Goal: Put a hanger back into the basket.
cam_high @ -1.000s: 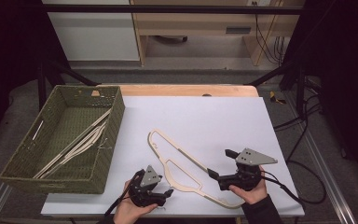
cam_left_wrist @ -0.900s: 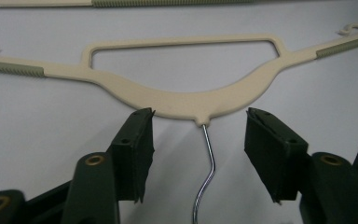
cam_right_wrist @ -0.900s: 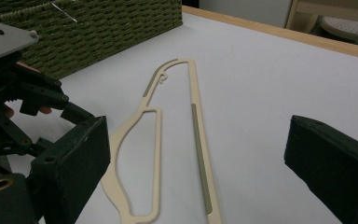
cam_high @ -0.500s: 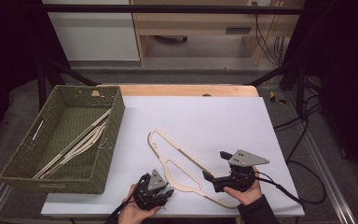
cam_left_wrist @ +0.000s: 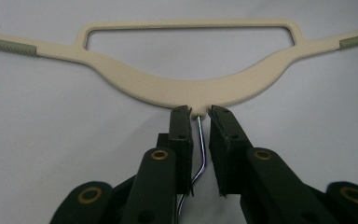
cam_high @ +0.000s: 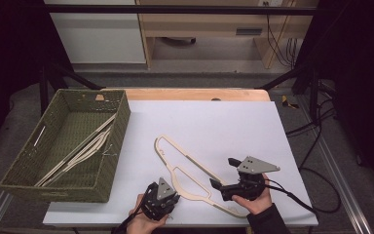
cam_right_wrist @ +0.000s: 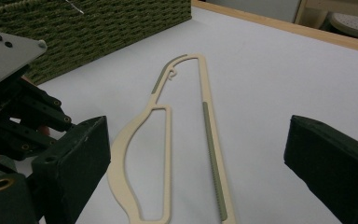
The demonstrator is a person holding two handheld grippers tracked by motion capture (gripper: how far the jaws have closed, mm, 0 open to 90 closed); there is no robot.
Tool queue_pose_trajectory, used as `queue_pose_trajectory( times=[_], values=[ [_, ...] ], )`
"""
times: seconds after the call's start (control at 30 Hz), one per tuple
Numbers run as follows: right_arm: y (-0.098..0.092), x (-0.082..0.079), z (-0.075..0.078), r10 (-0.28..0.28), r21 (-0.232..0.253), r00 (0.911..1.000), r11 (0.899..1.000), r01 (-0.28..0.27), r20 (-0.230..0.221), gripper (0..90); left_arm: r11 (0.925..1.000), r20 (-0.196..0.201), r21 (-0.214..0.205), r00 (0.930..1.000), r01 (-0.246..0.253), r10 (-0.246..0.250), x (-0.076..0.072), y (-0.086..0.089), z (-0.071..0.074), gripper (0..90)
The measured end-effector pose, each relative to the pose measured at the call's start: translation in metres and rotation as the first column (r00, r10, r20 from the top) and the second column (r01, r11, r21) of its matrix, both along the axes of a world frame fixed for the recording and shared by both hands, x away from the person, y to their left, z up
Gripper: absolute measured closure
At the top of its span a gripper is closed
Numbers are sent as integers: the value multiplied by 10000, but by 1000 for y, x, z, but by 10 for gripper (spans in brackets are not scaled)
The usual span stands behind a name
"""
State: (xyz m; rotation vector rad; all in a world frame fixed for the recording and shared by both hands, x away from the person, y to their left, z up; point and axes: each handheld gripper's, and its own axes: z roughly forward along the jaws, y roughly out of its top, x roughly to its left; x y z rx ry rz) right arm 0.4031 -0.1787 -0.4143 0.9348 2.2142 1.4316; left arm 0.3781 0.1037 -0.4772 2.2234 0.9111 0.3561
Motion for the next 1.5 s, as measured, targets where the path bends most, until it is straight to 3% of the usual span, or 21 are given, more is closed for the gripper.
queue_pose_trajectory(
  times=[0.17,0.27,0.53,0.83,1.17,1.5],
  values=[
    [5,0,-3,99,-68,9999,9999,-100,-84,74,10000,-94,-48,10000,-33,33,1,-1,0,883],
    [8,1,-5,187,-122,9997,9997,-188,-133,75,9999,-319,-52,9995,86,-88,4,1,2,887],
    [21,0,-12,434,-282,9984,9986,-445,-374,77,9999,-432,-72,9990,137,-140,5,1,4,888],
    [39,0,-24,984,-515,9931,9935,-1017,-637,106,9994,-165,37,9993,334,-333,3,3,20,888],
    [62,-1,-40,1648,-1027,9813,9792,-1748,-990,171,9989,-126,118,9989,458,-456,4,6,32,889],
    [77,-1,-47,2220,-1620,9684,9576,-2384,-1133,355,9980,-20,224,9983,585,-585,5,5,40,889]
  ],
)
